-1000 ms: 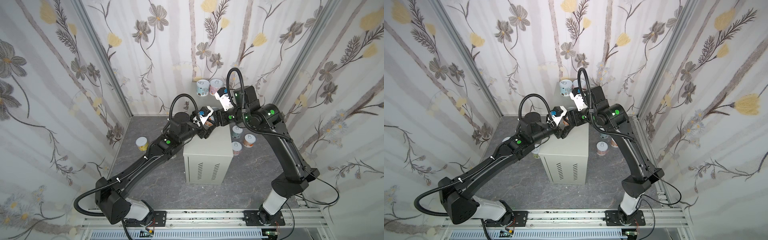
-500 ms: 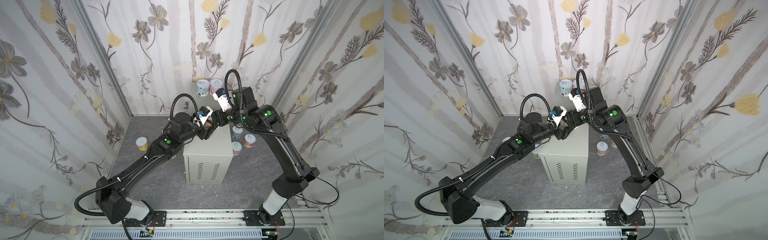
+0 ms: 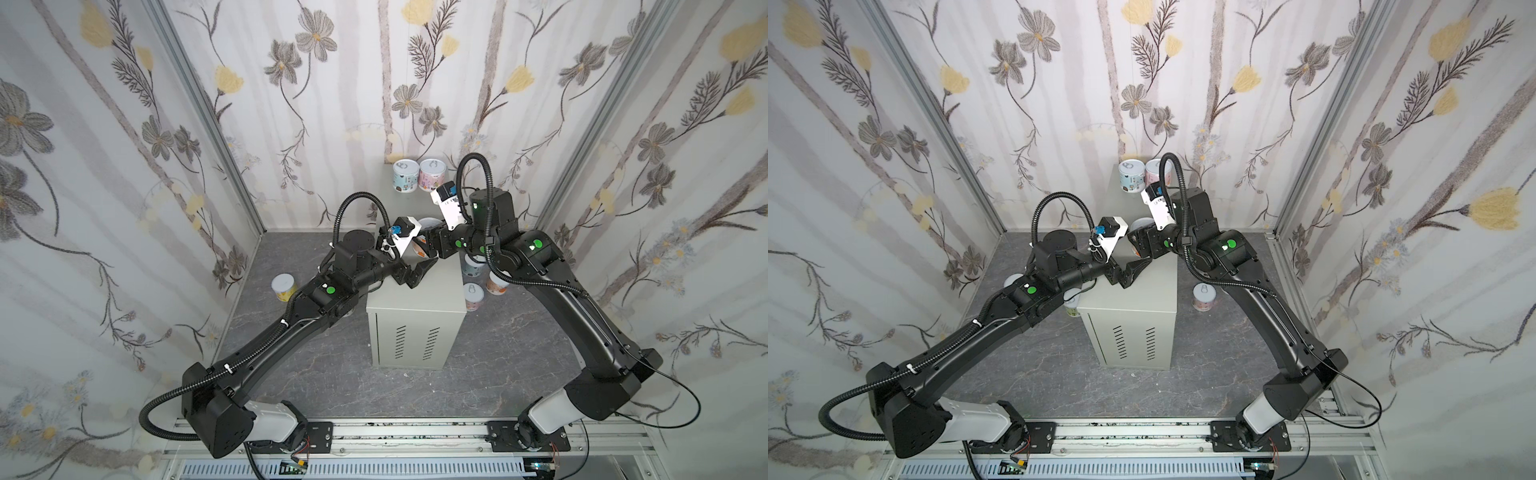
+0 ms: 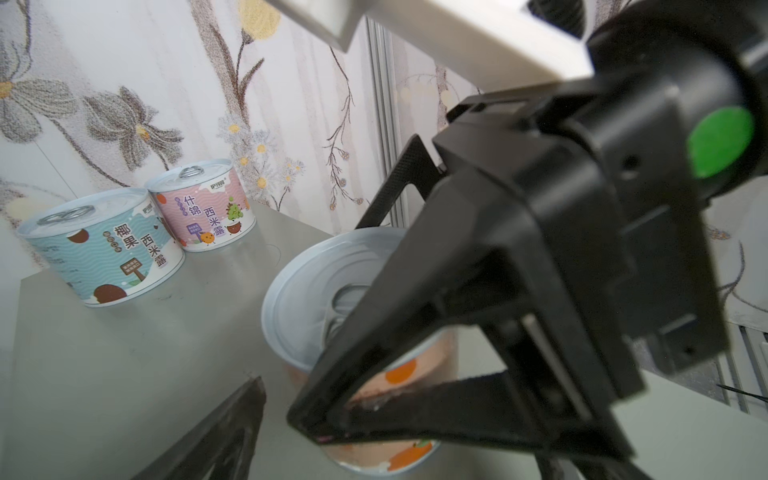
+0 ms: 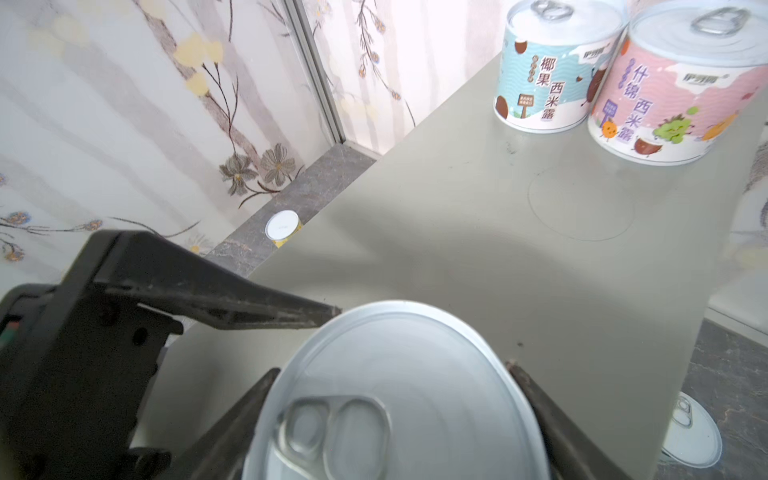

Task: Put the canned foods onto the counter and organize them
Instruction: 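Slide the orange can toward the teal can with the right gripper while the left withdraws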

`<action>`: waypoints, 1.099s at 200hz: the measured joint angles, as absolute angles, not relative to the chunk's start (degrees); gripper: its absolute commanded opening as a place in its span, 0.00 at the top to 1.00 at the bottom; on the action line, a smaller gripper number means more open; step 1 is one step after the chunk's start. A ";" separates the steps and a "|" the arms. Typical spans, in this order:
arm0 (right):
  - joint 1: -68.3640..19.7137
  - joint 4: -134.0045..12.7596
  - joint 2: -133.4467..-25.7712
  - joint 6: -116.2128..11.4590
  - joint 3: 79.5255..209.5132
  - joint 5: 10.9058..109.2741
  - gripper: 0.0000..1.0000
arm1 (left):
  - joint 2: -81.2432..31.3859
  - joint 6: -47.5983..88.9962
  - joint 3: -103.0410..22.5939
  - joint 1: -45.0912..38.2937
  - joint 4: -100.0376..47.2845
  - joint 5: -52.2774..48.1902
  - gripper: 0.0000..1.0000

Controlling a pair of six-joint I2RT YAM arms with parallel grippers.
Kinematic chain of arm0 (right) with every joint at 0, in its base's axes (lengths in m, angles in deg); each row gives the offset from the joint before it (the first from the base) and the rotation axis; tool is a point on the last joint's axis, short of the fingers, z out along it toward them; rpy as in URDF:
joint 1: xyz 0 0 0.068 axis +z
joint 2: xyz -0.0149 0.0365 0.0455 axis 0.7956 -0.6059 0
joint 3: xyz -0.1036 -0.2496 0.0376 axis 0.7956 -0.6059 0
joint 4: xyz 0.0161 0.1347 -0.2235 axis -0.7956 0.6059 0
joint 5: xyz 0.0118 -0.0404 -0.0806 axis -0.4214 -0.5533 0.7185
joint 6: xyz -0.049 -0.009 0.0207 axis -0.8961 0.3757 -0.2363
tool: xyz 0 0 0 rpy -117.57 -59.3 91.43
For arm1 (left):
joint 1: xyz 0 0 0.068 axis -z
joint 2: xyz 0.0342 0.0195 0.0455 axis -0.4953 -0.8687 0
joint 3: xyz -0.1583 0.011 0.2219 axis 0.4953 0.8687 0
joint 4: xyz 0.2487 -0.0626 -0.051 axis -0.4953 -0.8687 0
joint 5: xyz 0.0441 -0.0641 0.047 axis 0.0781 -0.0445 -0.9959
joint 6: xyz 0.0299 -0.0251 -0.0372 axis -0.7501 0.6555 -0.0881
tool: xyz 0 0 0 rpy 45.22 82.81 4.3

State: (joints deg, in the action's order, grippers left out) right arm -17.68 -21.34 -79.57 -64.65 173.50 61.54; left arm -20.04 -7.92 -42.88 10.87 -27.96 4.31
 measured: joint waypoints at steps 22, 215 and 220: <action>-17.64 -25.21 -77.30 -64.60 169.18 61.50 0.17 | -18.75 -7.96 -41.35 10.52 -27.90 4.29 0.00; -18.51 -41.47 -77.21 -66.26 157.48 69.26 0.20 | -11.38 -10.04 -39.66 1.40 -31.98 2.28 0.00; -18.71 -41.71 -77.56 -66.31 157.72 69.48 0.20 | -11.45 -10.08 -39.66 1.05 -31.96 2.30 0.00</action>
State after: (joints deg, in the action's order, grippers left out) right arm -18.71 -41.71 -77.56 -66.31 157.72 69.48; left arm -11.45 -10.08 -39.66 1.05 -31.96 2.30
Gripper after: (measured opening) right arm 0.800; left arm 0.998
